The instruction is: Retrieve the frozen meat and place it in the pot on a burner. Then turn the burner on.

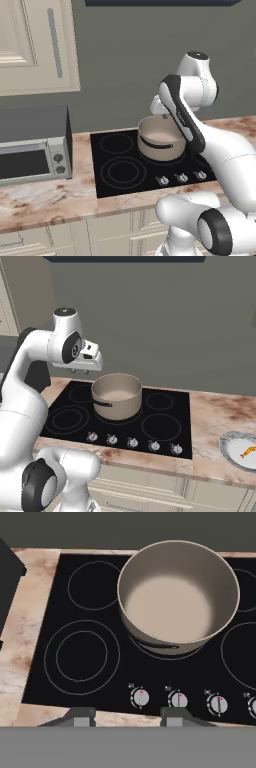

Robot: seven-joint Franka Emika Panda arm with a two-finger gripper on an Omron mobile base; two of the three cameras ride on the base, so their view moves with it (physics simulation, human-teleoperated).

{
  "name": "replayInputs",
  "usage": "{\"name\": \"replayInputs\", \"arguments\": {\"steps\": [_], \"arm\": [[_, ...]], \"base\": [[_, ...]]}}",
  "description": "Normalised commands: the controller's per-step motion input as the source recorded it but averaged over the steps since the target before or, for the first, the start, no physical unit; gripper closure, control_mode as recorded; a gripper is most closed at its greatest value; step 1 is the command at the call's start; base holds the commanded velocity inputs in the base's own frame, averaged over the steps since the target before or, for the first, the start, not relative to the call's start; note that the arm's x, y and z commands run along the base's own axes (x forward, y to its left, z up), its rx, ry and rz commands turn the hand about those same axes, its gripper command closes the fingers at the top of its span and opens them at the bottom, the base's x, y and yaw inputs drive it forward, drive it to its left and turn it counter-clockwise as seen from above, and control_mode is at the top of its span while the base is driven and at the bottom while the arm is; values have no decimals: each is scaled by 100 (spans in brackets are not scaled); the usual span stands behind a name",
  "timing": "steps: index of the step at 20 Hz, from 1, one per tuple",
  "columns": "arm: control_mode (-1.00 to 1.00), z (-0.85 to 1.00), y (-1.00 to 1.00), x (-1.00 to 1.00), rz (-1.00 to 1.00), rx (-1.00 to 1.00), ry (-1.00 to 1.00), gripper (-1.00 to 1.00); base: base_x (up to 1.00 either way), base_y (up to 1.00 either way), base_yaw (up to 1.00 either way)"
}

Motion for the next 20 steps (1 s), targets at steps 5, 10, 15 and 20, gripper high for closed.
{"name": "replayInputs", "arguments": {"steps": [5,10,15,20], "arm": [[-100,0,-11,-1,-1,0,0,-100],[-100,1,-29,-8,-20,1,0,-100],[-100,0,-72,-2,-28,7,2,-100],[-100,0,-84,0,-22,12,15,-100]], "base": [[0,0,0],[0,0,0],[0,0,0],[0,0,0]]}}
